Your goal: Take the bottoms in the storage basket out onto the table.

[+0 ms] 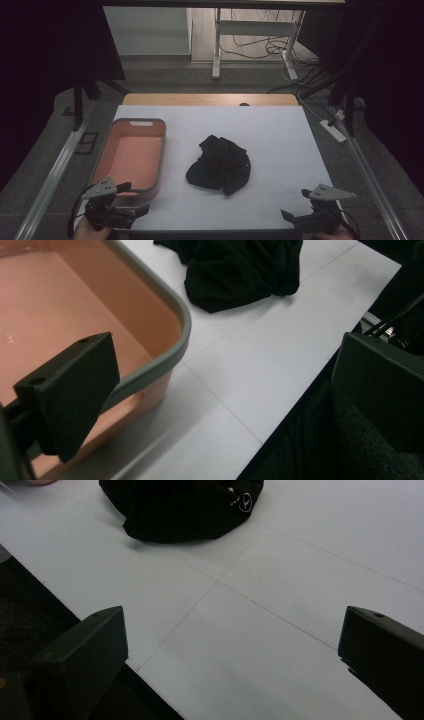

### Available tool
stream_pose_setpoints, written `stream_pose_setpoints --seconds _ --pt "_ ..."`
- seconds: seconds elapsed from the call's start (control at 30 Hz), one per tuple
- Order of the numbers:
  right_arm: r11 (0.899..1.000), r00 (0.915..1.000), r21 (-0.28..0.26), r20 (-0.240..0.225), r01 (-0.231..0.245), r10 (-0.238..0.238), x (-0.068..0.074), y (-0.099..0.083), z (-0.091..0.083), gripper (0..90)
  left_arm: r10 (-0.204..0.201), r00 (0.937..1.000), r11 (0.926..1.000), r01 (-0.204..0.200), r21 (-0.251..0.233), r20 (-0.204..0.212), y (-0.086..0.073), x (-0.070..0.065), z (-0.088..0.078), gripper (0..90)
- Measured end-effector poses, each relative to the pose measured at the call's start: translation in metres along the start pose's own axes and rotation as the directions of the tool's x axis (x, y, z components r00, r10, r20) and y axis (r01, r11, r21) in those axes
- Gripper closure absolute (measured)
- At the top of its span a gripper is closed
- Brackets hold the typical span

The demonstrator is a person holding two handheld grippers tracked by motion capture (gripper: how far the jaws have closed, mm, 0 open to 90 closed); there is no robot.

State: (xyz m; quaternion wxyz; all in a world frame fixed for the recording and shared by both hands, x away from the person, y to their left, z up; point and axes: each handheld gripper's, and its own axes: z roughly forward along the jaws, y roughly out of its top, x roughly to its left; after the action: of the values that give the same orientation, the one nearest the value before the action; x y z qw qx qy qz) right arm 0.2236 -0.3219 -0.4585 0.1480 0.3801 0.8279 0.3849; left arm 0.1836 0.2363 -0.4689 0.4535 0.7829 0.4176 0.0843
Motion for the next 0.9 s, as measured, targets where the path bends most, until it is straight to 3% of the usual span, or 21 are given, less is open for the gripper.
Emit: stream_pose_setpoints --seconds 0.6,0.9 --pt "1.0 1.0 0.004 0.0 0.001 -0.001 0.0 0.0 0.0 0.0 -0.029 0.9983 0.9988 0.031 0.039 -0.05 -0.022 0.013 -0.01 0.0" --pt "1.0 1.0 0.005 0.0 0.0 0.0 0.0 0.0 0.001 0.0 -0.049 0.9975 0.9979 0.051 0.04 -0.05 -0.028 0.017 -0.016 0.0"
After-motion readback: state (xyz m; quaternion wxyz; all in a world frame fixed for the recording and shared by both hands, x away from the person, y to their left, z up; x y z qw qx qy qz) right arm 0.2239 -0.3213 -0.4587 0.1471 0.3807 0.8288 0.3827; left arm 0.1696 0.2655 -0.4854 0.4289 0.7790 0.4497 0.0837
